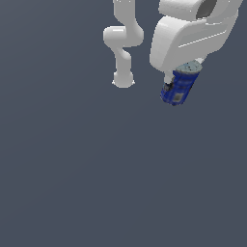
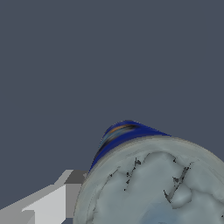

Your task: Pick up the object and move it to a goal position.

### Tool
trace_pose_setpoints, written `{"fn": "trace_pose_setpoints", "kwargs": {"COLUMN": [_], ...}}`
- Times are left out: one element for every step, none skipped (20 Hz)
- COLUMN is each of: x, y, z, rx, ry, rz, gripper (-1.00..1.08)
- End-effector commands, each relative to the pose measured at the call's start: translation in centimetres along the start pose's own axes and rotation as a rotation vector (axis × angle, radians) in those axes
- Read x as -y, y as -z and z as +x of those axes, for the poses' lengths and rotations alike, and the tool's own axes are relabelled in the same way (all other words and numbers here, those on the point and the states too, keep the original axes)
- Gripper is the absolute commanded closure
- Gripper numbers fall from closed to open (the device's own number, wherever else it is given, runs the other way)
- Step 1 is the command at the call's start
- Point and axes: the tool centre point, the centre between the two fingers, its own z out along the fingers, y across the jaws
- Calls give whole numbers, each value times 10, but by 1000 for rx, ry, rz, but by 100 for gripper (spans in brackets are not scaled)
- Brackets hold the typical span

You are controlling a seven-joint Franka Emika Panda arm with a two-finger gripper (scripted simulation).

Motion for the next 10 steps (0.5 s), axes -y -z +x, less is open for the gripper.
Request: {"fn": "trace_pose_setpoints", "kwargs": {"x": [0,0,0,0,0,0,0,0,0,0], "y": [14,18,21,25,28,30,33,35,37,38], "z": [5,7,8,10,11,12,13,14,15,16], "rx": [-4,-4,-4,-4,-4,-4,-4,-4,-4,-4], "ry": [0,0,0,0,0,0,0,0,0,0], "rz": [-2,-2,-2,-2,-2,-2,-2,-2,-2,-2], "gripper": [108,108,108,108,108,108,108,108,108,108]}}
